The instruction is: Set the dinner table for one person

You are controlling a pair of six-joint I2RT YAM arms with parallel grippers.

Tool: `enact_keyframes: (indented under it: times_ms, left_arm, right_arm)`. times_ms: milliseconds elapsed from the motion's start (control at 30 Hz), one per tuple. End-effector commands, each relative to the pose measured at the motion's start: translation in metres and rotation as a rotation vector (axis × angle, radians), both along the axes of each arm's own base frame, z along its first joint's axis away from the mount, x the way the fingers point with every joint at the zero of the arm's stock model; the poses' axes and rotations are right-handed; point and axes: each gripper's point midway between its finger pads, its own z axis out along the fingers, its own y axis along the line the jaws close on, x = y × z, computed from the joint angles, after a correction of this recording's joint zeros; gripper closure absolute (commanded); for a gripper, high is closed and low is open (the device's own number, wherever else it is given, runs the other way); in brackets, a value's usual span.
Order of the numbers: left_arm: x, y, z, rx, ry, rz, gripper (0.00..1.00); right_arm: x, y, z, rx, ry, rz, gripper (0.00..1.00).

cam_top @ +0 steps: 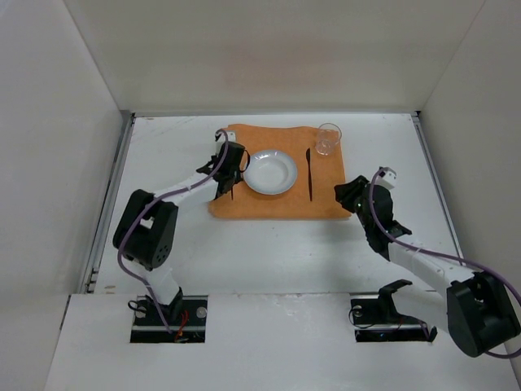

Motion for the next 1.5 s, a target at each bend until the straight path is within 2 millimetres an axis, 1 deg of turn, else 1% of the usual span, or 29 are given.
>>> enact_keyframes:
  times_ms: [0, 100, 200, 300, 533, 633, 800, 867, 933, 1000, 1067, 1133, 1233, 1300, 1400, 1433, 1467]
  left_arm:
    - [0.024, -0.014, 0.014, 0.0, -0.025, -0.086, 0.95]
    - [0.029, -0.017, 0.002, 0.024, -0.003, -0.103, 0.95]
    - [0.032, -0.017, -0.004, 0.027, 0.003, -0.102, 0.95]
    - [0.032, -0.014, -0.008, 0.033, 0.009, -0.099, 0.95]
    - [0.032, -0.012, -0.028, 0.047, 0.043, -0.097, 0.94]
    - [0.037, -0.009, -0.029, 0.046, 0.042, -0.086, 0.94]
    - [0.037, -0.008, -0.041, 0.053, 0.062, -0.084, 0.94]
    - [0.035, -0.006, -0.044, 0.053, 0.069, -0.074, 0.92]
    - [0.032, -0.006, -0.046, 0.047, 0.064, -0.07, 0.86]
    - [0.027, -0.007, -0.04, 0.037, 0.047, -0.068, 0.75]
    - [0.021, -0.005, -0.031, 0.029, 0.03, -0.055, 0.68]
    - [0.015, -0.002, -0.019, 0.021, 0.003, -0.038, 0.6]
    - [0.005, 0.005, 0.0, 0.018, -0.036, -0.012, 0.54]
    - [-0.005, 0.012, 0.017, 0.005, -0.085, 0.021, 0.52]
    - [-0.021, 0.025, 0.031, -0.048, -0.145, 0.091, 0.5]
    - [-0.026, 0.03, 0.034, -0.067, -0.157, 0.11, 0.49]
    - [-0.033, 0.036, 0.036, -0.097, -0.176, 0.138, 0.49]
  right_arm:
    - [0.01, 0.005, 0.019, 0.006, -0.07, -0.002, 0.61]
    - [0.011, 0.007, 0.019, 0.007, -0.068, 0.007, 0.61]
    - [0.01, 0.008, 0.019, 0.002, -0.07, 0.008, 0.6]
    - [0.01, 0.009, 0.019, 0.003, -0.068, 0.013, 0.6]
    - [0.011, 0.011, 0.019, 0.006, -0.067, 0.02, 0.6]
    - [0.01, 0.011, 0.017, 0.007, -0.063, 0.022, 0.6]
    - [0.01, 0.01, 0.02, 0.005, -0.071, 0.016, 0.6]
    - [0.01, 0.011, 0.019, 0.007, -0.067, 0.024, 0.6]
    - [0.01, 0.011, 0.02, 0.005, -0.069, 0.02, 0.6]
    - [0.011, 0.01, 0.018, 0.003, -0.067, 0.016, 0.59]
    - [0.01, 0.012, 0.016, 0.006, -0.06, 0.025, 0.59]
    - [0.011, 0.01, 0.018, 0.003, -0.065, 0.019, 0.59]
    - [0.01, 0.01, 0.015, 0.003, -0.059, 0.016, 0.58]
    - [0.01, 0.011, 0.015, 0.007, -0.057, 0.022, 0.58]
    - [0.009, 0.007, 0.016, 0.002, -0.063, 0.001, 0.59]
    - [0.01, 0.005, 0.015, 0.002, -0.062, -0.007, 0.61]
    - [0.01, 0.004, 0.014, 0.005, -0.06, -0.008, 0.67]
